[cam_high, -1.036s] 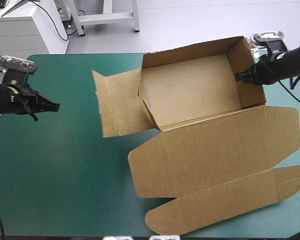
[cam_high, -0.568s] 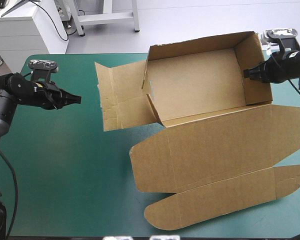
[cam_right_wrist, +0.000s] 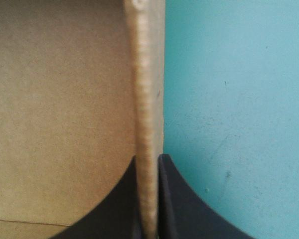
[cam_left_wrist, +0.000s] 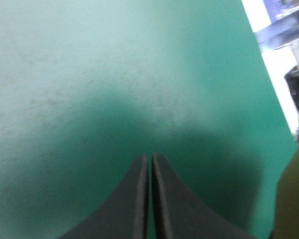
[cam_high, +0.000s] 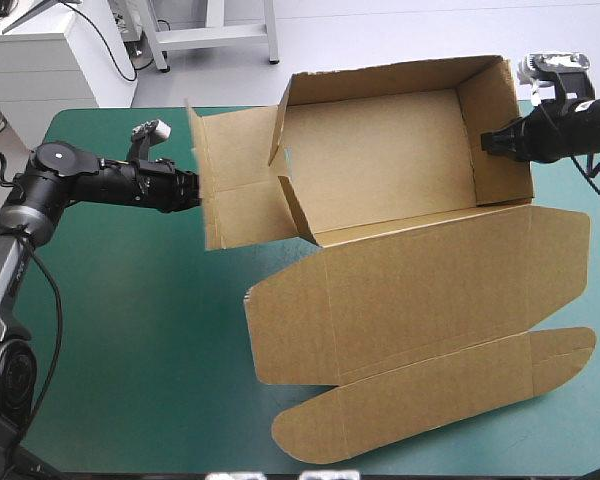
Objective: Fold the box
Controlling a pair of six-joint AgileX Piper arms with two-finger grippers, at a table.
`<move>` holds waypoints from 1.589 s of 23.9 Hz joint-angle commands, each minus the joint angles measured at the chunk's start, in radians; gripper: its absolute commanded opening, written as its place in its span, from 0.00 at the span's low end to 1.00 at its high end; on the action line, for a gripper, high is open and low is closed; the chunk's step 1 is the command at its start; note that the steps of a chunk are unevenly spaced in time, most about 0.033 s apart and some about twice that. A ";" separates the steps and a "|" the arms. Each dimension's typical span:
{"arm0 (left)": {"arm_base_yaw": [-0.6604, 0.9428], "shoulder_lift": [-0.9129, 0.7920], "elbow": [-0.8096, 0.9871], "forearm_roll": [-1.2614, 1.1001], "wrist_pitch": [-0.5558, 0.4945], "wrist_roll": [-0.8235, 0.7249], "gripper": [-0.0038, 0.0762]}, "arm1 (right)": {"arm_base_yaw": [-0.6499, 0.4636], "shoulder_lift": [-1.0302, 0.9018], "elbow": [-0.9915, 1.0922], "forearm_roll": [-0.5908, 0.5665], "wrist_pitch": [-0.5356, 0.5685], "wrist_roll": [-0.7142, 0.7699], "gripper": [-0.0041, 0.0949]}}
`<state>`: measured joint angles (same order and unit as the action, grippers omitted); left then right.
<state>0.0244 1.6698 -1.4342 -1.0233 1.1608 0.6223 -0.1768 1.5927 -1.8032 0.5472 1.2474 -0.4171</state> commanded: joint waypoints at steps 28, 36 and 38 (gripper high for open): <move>-0.102 -0.091 -0.029 -0.547 0.136 0.190 0.17 | 0.119 -0.027 -0.026 -0.158 -0.165 0.193 0.03; -0.109 -0.095 -0.029 -0.559 0.136 0.190 0.63 | 0.224 -0.027 -0.026 -0.195 -0.263 0.245 0.03; -0.115 -0.095 -0.031 -0.559 0.136 0.229 0.65 | 0.234 -0.027 -0.026 -0.195 -0.271 0.253 0.03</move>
<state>-0.0749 1.6205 -1.4342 -1.4928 1.2064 0.8178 0.0466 1.6051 -1.8032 0.3092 1.0488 -0.1888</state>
